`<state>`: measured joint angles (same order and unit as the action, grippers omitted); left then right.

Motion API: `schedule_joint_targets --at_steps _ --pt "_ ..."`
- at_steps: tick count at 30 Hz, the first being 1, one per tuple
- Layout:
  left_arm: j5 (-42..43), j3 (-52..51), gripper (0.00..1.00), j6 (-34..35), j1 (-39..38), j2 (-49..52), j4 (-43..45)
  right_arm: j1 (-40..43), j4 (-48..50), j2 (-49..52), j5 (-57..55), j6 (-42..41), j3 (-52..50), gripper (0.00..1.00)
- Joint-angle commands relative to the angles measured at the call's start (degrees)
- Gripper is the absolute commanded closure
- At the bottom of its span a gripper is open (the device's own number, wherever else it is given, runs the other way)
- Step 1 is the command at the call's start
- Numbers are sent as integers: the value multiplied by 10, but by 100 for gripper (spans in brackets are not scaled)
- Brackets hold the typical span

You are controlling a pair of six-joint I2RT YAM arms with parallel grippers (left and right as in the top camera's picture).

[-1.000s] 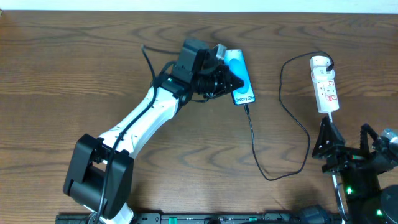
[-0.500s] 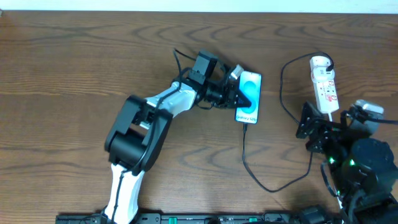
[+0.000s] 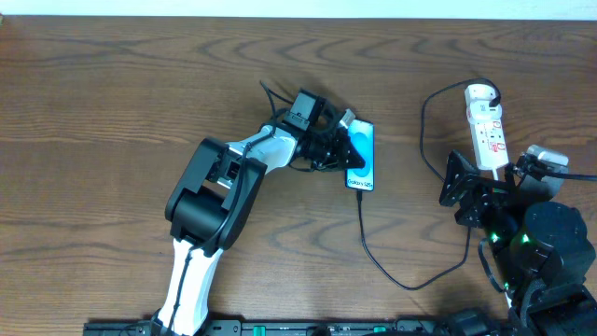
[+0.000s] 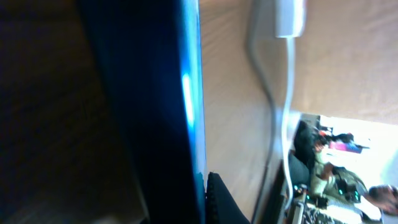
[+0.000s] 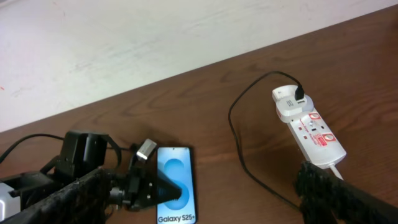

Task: Plug charger to phone and switch on socket
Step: 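Lower the phone flat onto the table with the left gripper, then open the left gripper and lift it away from the phone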

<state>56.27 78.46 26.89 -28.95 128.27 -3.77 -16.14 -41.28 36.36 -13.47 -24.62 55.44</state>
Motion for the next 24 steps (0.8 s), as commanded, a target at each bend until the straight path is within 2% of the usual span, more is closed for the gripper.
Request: schedule_joint_targets --at_steps 1,4,6,7,10,12,14,19,24 --pt "-58 5 87 -15 2 -2 -37 4 1 0 2 -7 -2 7" --pt "-60 5 83 -16 2 -2 -44 4 1 0 2 -7 -2 7" --pt "-60 5 70 -16 2 -2 -44 4 1 0 2 -7 -2 7" --pt "-60 5 67 -16 2 -2 -44 4 1 0 2 -7 -2 7" --pt "-60 5 50 -16 3 -2 -44 4 -1 0 2 -7 -2 7" --pt "-62 5 44 -18 3 -2 -44 4 -1 0 1 -6 -2 7" --pt "-94 5 43 -18 3 -2 -54 4 -1 0 1 -7 -2 7" --pt "-251 5 38 -20 2 -2 -135 4 -3 0 1 -7 -2 7" --pt "-260 5 38 -68 2 -2 -144 4 -7 0 1 -7 -2 7"
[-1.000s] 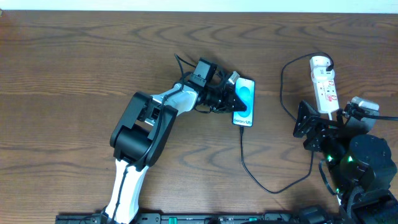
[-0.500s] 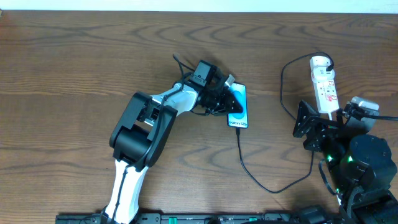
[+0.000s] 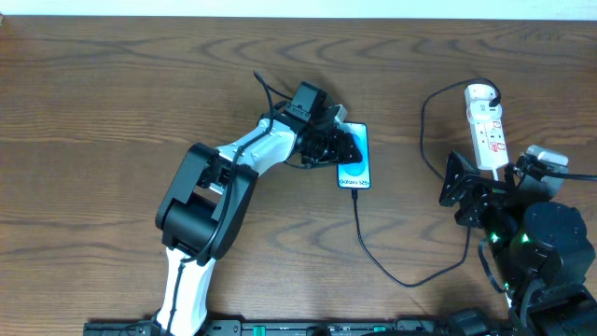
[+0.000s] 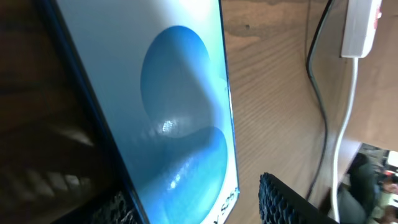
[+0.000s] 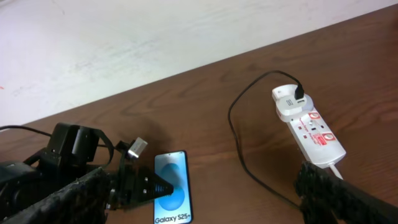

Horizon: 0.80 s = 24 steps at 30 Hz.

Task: Plug charger to phone and switch on socket
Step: 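Open the left gripper and lift it away from the phone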

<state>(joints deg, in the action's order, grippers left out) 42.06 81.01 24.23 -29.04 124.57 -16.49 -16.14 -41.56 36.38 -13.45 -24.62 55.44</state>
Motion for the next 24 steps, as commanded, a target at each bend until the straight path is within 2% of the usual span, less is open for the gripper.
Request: schedule_joint_targets --at_steps 1,3,9,11,12,14,17,19,21,22,23,24 --pt "-118 -20 38 -42 3 35 -17 4 -5 0 1 -7 -2 7" --pt "-130 -20 38 -42 3 35 -17 4 -8 0 1 -6 -2 6" --pt "-243 -20 37 -90 4 7 -59 4 -50 3 -13 -6 -3 5" --pt "-310 -20 31 -107 9 -27 -86 4 -76 4 -37 -6 -4 4" --pt "-342 -20 22 -107 12 -46 -98 4 -84 6 -57 -6 -7 3" --pt "-426 -20 13 -107 24 -110 -136 4 -88 14 -105 -6 -20 3" --pt "-506 -20 10 -107 44 -218 -190 4 -71 39 -143 -37 -48 12" --pt "-532 -20 9 -107 60 -301 -230 4 -55 72 -168 -88 -70 51" --pt "-537 -20 9 -107 76 -390 -274 9 -42 112 -196 -130 -76 80" --pt "-537 -20 9 -106 83 -434 -295 19 -28 144 -202 -150 -75 92" --pt "-537 -20 9 -106 87 -463 -308 26 -18 159 -200 -155 -73 98" --pt "-537 -20 9 -107 94 -540 -339 50 4 203 -187 -168 -66 99"
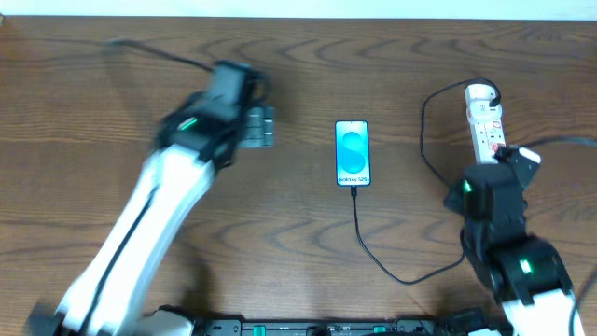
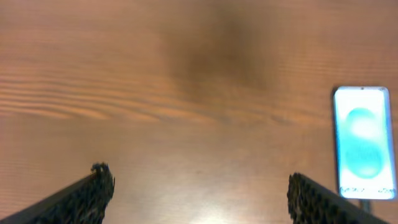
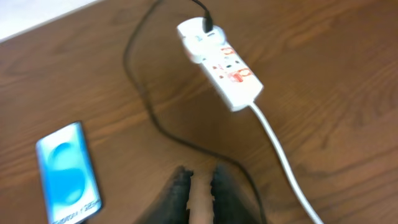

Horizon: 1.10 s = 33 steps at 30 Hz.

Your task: Plug charger to phone and switch on socket

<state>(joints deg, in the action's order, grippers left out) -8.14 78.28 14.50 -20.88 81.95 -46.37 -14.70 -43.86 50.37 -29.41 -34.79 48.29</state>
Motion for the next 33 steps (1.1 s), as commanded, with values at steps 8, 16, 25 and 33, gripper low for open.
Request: schedule_joint_targets --at_steps 8,16,25,33 --pt "-35 7 8 -9 19 -384 -118 245 14 304 168 -54 163 99" --pt "-35 7 8 -9 19 -553 -147 328 -96 560 252 16 428 99" --pt "-35 7 8 -9 60 -631 -240 335 -111 707 275 21 538 99" --pt "-35 7 8 -9 173 -654 -470 335 -57 735 274 21 538 99"
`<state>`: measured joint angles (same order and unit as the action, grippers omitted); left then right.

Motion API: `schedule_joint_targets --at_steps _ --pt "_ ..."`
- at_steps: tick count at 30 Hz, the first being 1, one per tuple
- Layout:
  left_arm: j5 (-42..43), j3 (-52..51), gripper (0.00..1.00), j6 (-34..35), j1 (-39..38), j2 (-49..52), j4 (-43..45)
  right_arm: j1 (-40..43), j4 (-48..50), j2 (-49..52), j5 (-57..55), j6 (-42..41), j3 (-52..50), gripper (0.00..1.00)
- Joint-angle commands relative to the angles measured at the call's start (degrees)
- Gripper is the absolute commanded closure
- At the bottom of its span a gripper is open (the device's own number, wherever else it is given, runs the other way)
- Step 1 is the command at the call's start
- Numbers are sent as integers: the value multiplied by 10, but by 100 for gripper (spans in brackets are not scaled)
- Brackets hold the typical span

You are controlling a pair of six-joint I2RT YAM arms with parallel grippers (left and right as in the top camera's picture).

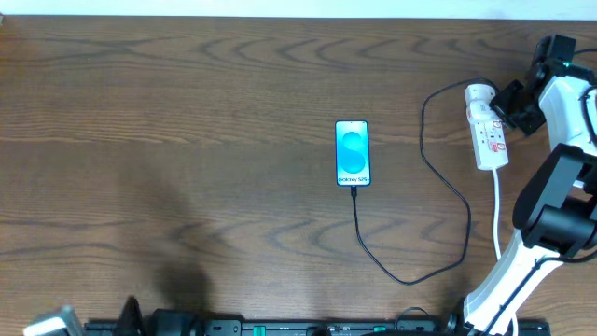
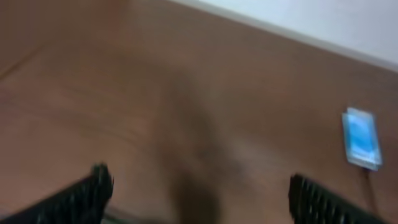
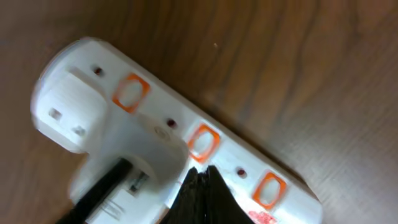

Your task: Plug charger to phone and switch on socket

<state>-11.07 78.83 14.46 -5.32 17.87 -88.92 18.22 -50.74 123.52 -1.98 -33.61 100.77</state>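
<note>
The phone [image 1: 353, 153] lies face up mid-table with its blue screen lit, and the black charger cable [image 1: 410, 275] runs from its bottom edge round to the white power strip [image 1: 487, 131]. My right gripper [image 3: 200, 176] is shut, its tips resting on the power strip [image 3: 230, 152] between two orange switches [image 3: 202, 140], beside the white charger adapter [image 3: 146, 155]. In the overhead view the right gripper [image 1: 506, 103] meets the strip from the right. My left gripper [image 2: 199, 183] is open over bare table, with the phone [image 2: 360, 138] far off to its right.
The strip's white lead [image 1: 497, 201] trails toward the table's front right, beside my right arm [image 1: 560, 177]. The wooden table [image 1: 168, 140] spreads left of the phone. My left arm is out of the overhead view.
My right gripper, then shut above the table short of the strip, now has its tips on the strip by the adapter. The left arm has left the overhead view.
My left gripper was first at the tilted phone, cable in place, while the right gripper stood open at the front right. Then the phone sat further left. Later the left gripper was open away from the straightened phone and the right was shut; now it touches the strip.
</note>
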Motion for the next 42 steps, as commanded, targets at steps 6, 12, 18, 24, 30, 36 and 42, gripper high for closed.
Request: schedule_joint_targets --at_steps 6,12,18,24,30,36,42 --pt "-6 2 8 -7 21 -16 -66 6 10 23 -7 5 12 99" --pt "-6 2 8 -7 21 -16 -66 5 28 45 -8 7 12 99" --pt "-6 2 8 -7 21 -16 -66 2 32 58 13 11 11 99" --pt "-6 2 8 -7 21 -16 -66 -19 3 78 66 17 11 99" --pt "-6 2 8 -7 21 -16 -66 -32 2 79 54 24 11 99" --pt "-6 2 8 -7 21 -16 -66 -41 -7 79 56 26 11 99" --pt "-6 2 8 -7 21 -21 -66 -37 -30 60 5 30 14 99"
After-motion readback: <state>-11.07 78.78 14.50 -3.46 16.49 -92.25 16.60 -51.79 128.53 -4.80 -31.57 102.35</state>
